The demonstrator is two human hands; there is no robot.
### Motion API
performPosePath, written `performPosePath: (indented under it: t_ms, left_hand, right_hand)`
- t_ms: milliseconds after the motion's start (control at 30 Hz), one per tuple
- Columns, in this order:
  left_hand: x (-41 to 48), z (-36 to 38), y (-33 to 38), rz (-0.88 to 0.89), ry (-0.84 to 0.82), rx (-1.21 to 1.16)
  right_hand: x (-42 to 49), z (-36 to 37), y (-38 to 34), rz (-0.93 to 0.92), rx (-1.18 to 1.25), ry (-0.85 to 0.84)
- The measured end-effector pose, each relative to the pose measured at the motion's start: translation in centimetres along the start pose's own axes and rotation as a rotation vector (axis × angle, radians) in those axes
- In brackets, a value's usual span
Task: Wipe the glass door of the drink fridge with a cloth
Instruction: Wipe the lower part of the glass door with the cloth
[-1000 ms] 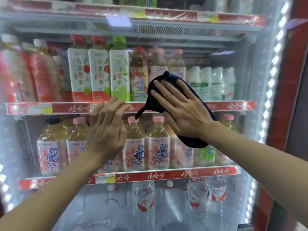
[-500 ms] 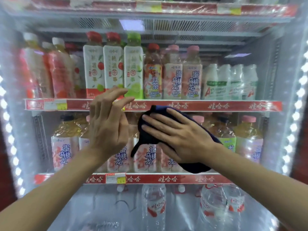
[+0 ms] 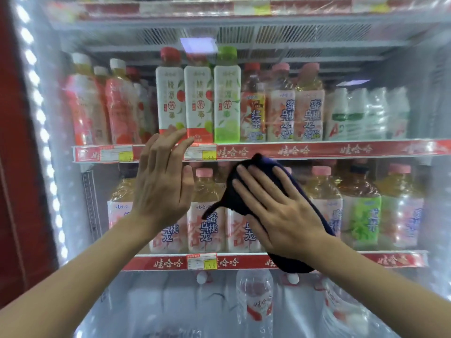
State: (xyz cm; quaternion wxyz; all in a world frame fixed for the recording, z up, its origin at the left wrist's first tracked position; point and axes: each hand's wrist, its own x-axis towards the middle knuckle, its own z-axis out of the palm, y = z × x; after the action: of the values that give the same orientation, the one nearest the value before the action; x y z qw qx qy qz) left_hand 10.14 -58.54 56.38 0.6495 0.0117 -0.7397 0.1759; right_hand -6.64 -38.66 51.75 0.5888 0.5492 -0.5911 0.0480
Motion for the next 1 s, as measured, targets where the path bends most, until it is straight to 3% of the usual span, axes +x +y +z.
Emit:
performPosePath:
  t_ms: [100,167,300,433,500,633,800,1000]
  left_hand:
    - [-0.6,-1.3,-1.1,0.026,0.025,-0.014]
    - [-1.2,-2.1,-2.3,0.043,0.051,0.004]
    - [-2.2,-2.1,-3.7,-0.014,0.047,0.015]
    - [-2.8,-1.0,-4.1,-0.040,0.050,0.010]
    - [-2.9,-1.2,-4.1,-0.041,0.069,-0.038]
    - [-3.1,-2.6,-4.5,-0.043,0.069,-0.192]
    - [-5.4,-4.4,-7.8,-0.104,0.032,-0.052]
    - [-6.3,-3.7,-9.4,-0.063,0.003,0.022]
  right_hand:
    - [0.0,-0.8,2.0,-0.289,-0.017,-0.133]
    - [2.6,-1.9,4.7,-0.331,-0.033,-0.154]
    - [7.6,-2.9,5.9,-0.123,-0.073,-0.054]
    - [7.4,-1.1,1.2,0.088,-0.033,0.053]
    - [6.1,-0.1,-1.7,0.107,0.002,0.058]
    - [3.3,1.0,-5.3,-0.070,-0.007,-0.053]
    - [7.1,-1.0,-0.5,-0.367,-0.016,-0.165]
    - [12.7,-1.1,-2.0,-0.026,-0.049,-0.007]
